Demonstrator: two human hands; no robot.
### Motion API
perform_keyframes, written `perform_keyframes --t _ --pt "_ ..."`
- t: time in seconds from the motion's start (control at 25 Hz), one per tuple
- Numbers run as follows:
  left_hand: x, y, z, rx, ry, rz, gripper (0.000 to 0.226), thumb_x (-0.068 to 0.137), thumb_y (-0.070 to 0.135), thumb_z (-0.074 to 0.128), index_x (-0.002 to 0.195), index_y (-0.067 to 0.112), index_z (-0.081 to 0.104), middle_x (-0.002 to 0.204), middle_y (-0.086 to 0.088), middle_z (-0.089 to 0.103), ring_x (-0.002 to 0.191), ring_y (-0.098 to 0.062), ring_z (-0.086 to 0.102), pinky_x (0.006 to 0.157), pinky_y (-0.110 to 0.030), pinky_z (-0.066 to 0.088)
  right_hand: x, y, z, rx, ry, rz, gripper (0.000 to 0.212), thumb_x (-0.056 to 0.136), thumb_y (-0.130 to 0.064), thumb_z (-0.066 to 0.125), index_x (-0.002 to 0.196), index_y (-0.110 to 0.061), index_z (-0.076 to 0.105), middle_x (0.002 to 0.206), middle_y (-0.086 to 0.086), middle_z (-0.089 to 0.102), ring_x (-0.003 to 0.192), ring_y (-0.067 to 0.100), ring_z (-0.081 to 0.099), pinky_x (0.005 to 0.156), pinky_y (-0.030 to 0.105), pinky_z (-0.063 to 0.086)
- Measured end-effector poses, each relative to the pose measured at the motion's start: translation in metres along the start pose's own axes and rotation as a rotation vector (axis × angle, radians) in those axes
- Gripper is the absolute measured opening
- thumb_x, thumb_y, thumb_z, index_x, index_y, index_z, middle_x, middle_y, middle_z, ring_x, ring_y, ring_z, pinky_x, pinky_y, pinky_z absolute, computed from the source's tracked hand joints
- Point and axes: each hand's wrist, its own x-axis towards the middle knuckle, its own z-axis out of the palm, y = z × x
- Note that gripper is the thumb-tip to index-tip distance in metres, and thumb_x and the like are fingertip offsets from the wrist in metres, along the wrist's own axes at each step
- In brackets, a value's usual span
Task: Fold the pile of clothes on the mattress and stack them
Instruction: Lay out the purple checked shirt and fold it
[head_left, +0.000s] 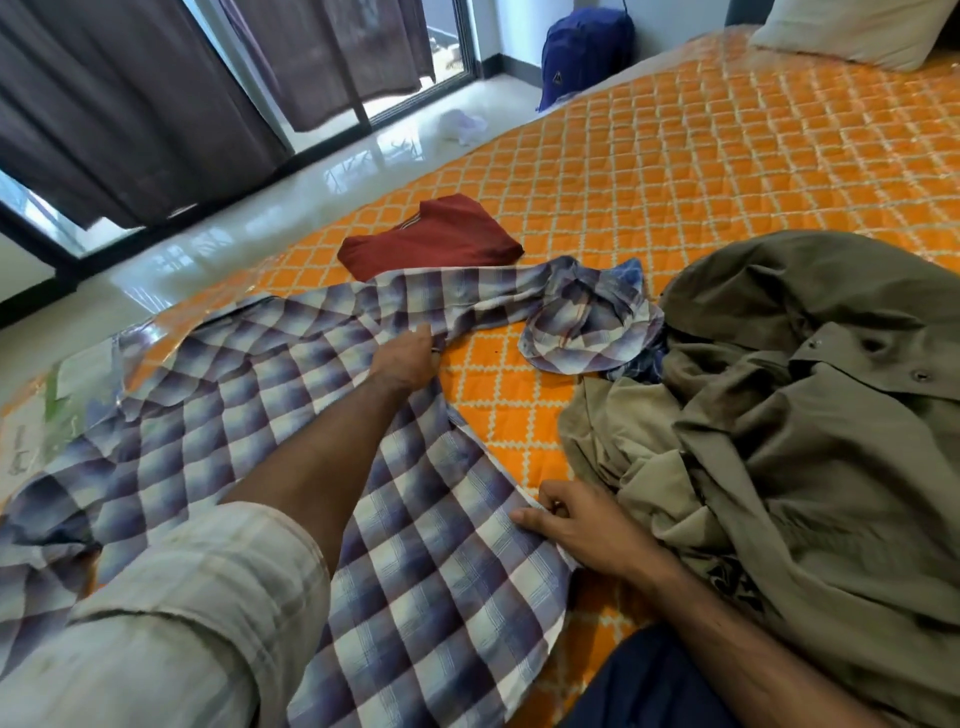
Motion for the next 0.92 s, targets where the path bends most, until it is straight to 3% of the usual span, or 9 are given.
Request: perform_keyframes --t 0.12,0.36,0.56,0.68,0.8,0.92 --pt "0.009 0.002 -0.012 -0.044 0.155 -0.074 0.025 0.100 0.019 0.041 0.120 0.005 0.047 0.112 -0.023 0.064 0.100 -0.043 0.062 0.069 -0.043 0.043 -0.007 0.001 -0.001 -0.051 0.003 -0.020 0.049 0.092 -0.050 0.068 0.062 -0.025 0.039 0.057 -0.008 0.041 0.055 0.005 0.038 0.053 0.027 0.028" --pt "0.018 0.004 -0.022 -0.077 0.311 -0.136 0.025 0.099 0.016 0.042 0.120 0.003 0.046 0.107 -0.024 0.066 0.096 -0.044 0.064 0.073 -0.048 0.050 -0.010 -0.001 -0.005 -0.225 -0.076 0.106 0.045 0.101 -0.036 0.060 0.063 -0.015 0.048 0.063 0.004 0.057 0.057 0.014 0.050 0.052 0.026 0.030" --pt "0.015 0.012 -0.003 -0.266 0.081 -0.127 0.035 0.095 0.021 0.054 0.122 0.005 0.038 0.106 -0.022 0.064 0.086 -0.042 0.066 0.070 -0.048 0.058 -0.015 -0.002 -0.004 -0.231 0.036 0.104 0.019 0.092 -0.024 0.071 0.085 -0.014 0.056 0.079 0.000 0.061 0.073 0.018 0.058 0.062 0.033 0.040" --pt "0.012 0.011 0.004 -0.331 0.084 -0.104 0.033 0.098 0.016 0.049 0.125 0.002 0.036 0.106 -0.025 0.063 0.088 -0.042 0.064 0.069 -0.046 0.055 -0.015 0.001 -0.005 -0.183 0.036 0.146 0.025 0.084 -0.012 0.078 0.095 -0.014 0.056 0.085 -0.003 0.055 0.078 0.017 0.057 0.068 0.033 0.045" --pt "0.011 0.009 0.007 -0.337 0.094 -0.083 0.032 0.099 0.015 0.048 0.126 0.000 0.037 0.106 -0.025 0.063 0.092 -0.041 0.063 0.072 -0.047 0.053 -0.016 0.002 -0.008 -0.195 0.003 0.164 0.030 0.082 -0.010 0.081 0.100 -0.012 0.057 0.088 -0.004 0.053 0.076 0.012 0.054 0.061 0.024 0.041" --pt "0.013 0.006 0.000 -0.438 0.024 -0.145 0.030 0.095 0.013 0.055 0.119 0.005 0.040 0.099 -0.018 0.059 0.079 -0.035 0.064 0.059 -0.044 0.057 -0.018 0.003 -0.014 -0.202 -0.077 0.145 0.035 0.081 -0.013 0.082 0.106 -0.016 0.057 0.090 -0.008 0.052 0.077 0.006 0.052 0.061 0.019 0.040"
